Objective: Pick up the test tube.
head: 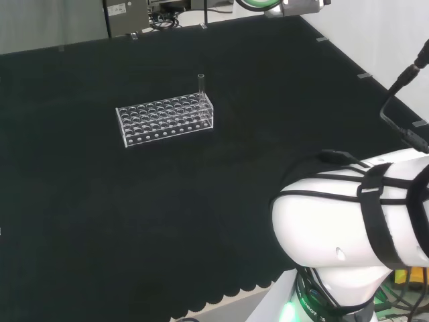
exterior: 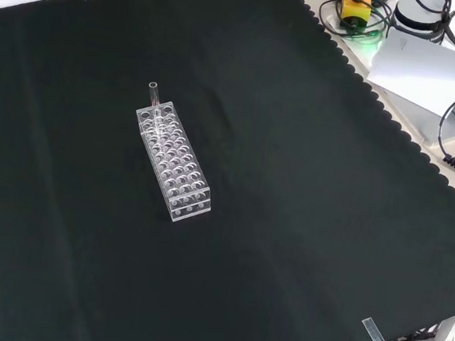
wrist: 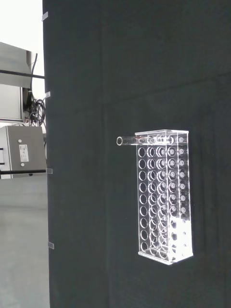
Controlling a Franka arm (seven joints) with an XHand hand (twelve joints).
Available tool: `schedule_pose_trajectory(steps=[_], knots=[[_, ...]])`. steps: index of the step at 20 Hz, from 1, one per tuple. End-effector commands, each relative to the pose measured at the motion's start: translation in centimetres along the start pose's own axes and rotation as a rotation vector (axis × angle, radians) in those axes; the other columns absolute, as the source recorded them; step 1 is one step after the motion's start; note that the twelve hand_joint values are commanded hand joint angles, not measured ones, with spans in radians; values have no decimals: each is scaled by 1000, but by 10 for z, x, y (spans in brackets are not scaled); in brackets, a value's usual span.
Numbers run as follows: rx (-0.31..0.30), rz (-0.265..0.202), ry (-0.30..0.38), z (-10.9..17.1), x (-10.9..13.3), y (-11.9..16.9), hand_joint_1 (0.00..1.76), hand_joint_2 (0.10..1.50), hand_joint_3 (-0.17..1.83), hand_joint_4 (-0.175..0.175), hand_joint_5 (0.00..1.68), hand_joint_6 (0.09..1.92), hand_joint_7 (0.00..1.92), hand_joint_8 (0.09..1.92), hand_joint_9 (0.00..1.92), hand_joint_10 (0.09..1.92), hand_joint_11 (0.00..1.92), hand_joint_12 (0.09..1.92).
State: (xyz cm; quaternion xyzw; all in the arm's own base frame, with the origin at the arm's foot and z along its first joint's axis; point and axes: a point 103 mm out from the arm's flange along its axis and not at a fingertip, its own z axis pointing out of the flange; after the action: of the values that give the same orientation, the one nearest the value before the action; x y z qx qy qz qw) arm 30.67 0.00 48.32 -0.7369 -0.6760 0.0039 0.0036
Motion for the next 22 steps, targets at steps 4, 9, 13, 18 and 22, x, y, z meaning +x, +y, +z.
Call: schedule_pose_trajectory(steps=[4,9,13,18,22], knots=[[-3,-1,-9,1,1,2,453,861,443,-109,75,87,0,582,0,670,0,1351],[27,-13,13,5,-3,27,451,885,395,-108,88,87,0,616,0,709,0,1368],[42,-17,12,10,-2,50,461,897,360,-108,123,87,0,740,0,826,0,1423],[75,-19,5,22,-2,81,481,899,341,-110,162,87,13,869,0,937,0,1483],[121,-8,9,38,-3,110,500,897,338,-113,195,87,71,908,25,978,0,1513]])
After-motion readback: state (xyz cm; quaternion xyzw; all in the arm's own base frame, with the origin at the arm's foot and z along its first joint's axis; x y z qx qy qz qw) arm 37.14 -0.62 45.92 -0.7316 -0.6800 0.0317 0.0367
